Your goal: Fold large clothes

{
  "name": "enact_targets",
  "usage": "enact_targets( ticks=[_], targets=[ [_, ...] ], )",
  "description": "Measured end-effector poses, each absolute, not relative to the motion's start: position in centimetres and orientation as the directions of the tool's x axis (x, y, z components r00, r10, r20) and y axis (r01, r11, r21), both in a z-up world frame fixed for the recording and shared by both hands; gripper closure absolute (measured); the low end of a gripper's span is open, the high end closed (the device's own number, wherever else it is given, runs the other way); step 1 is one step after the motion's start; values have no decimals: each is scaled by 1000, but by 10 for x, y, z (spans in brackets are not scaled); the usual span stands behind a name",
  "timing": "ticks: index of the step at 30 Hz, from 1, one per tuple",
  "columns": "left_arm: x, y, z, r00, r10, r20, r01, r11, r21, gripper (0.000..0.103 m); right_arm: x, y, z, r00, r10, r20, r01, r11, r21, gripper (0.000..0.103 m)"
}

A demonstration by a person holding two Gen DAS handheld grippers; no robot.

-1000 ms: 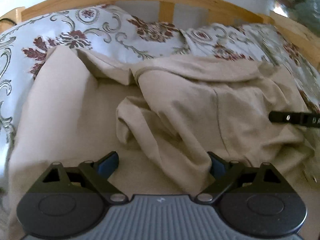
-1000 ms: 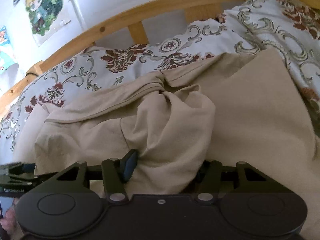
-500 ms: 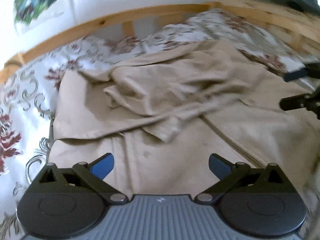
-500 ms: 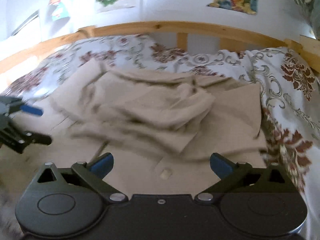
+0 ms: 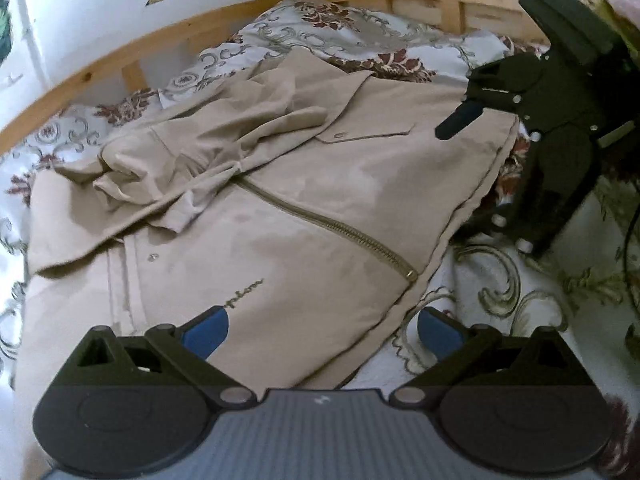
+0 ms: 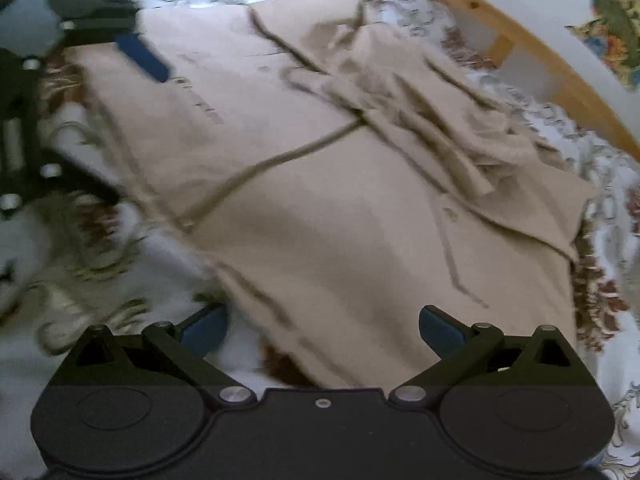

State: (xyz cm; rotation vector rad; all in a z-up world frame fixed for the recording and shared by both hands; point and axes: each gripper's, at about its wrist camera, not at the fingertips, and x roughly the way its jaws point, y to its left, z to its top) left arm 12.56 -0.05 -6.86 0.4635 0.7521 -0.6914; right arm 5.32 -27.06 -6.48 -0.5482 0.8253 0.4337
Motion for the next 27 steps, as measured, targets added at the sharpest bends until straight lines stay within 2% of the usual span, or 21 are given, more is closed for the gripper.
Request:
enact_targets(
  ticks=[3, 6, 9, 10, 11, 13, 14, 16, 19, 21, 23, 25, 27],
  targets=[
    [125, -6, -68, 534, -410, -740, 716, 684, 138, 1, 57, -279, -59, 659, 149, -737, -507, 812, -290, 9],
    [123, -18, -69, 558, -386, -735, 720, 665, 197, 1, 54, -281, -55, 697, 158, -699, -499, 807, -315, 18],
    [118, -31, -74, 624, -307, -719, 685, 657, 314, 3, 52, -275, -57, 684, 183, -706, -532, 787, -312, 36],
    [117, -32, -74, 635, -294, -714, 677, 657, 331, 4, 51, -275, -56, 679, 200, -707, -543, 784, -300, 48],
    [116, -31, -75, 638, -286, -715, 672, 660, 336, 6, 51, -275, -54, 674, 221, -705, -552, 785, -282, 69],
    [116, -28, -73, 637, -281, -718, 665, 671, 327, 6, 49, -277, -48, 688, 254, -680, -550, 793, -260, 86],
    [115, -26, -72, 640, -275, -718, 659, 677, 328, 7, 48, -277, -43, 715, 260, -649, -537, 798, -272, 89],
    [114, -22, -69, 659, -259, -706, 641, 685, 346, 11, 45, -282, -30, 767, 274, -580, -499, 823, -272, 92],
    [117, -12, -62, 715, -191, -672, 570, 716, 403, 29, 46, -291, -17, 814, 280, -510, -452, 855, -252, 93],
    [125, 0, -56, 748, -126, -651, 491, 765, 417, 51, 46, -295, -14, 829, 280, -484, -438, 863, -252, 94],
    [133, 13, -53, 763, -70, -643, 425, 803, 418, 58, 49, -296, -14, 823, 282, -492, -444, 861, -249, 92],
    [142, 32, -47, 768, -59, -638, 380, 843, 380, 59, 50, -295, -19, 805, 285, -520, -461, 852, -247, 87],
    [150, 43, -40, 770, -53, -636, 355, 864, 358, 72, 51, -292, -26, 761, 297, -576, -501, 834, -233, 73]
  ],
)
